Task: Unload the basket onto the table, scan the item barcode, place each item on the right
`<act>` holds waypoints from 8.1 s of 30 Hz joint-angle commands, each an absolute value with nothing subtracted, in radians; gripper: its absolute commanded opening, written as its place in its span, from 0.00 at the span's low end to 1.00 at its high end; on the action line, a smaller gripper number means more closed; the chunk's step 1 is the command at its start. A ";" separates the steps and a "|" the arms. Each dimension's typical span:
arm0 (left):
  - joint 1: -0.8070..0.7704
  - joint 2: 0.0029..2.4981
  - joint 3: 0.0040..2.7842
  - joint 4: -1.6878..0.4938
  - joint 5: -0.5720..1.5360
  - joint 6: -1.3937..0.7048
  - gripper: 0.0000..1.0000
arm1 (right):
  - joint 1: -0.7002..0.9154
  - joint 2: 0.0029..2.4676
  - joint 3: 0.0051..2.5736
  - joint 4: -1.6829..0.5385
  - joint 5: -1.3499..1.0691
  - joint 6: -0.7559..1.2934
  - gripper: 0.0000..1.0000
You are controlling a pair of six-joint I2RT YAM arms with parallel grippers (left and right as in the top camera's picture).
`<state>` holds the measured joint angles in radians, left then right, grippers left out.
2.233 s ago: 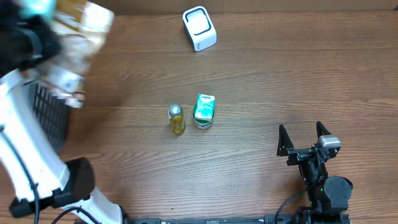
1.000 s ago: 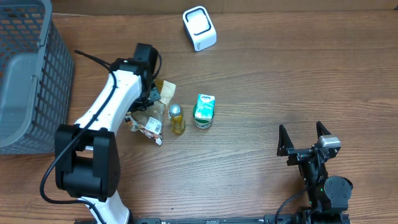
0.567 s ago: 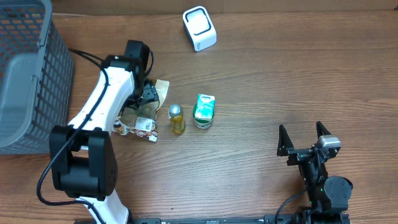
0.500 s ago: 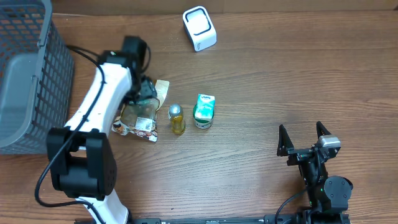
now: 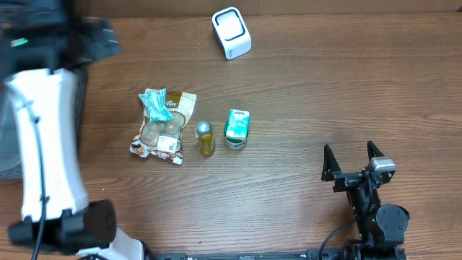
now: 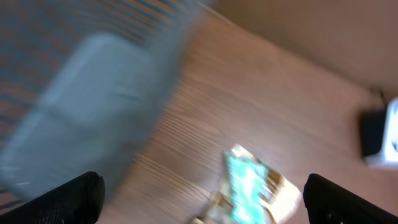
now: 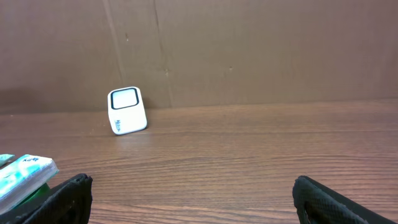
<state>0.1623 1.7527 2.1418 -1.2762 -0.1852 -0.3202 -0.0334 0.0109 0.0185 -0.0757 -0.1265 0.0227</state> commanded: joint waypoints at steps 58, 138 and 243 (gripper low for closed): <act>0.377 1.734 2.162 -1.306 -0.205 -0.288 1.00 | -0.039 0.003 0.008 -0.072 -0.124 0.023 1.00; 0.377 1.734 2.162 -1.306 -0.205 -0.288 1.00 | -0.039 0.003 0.008 -0.072 -0.124 0.023 1.00; 0.377 1.734 2.162 -1.306 -0.205 -0.288 0.99 | -0.039 0.003 0.008 -0.072 -0.124 0.023 1.00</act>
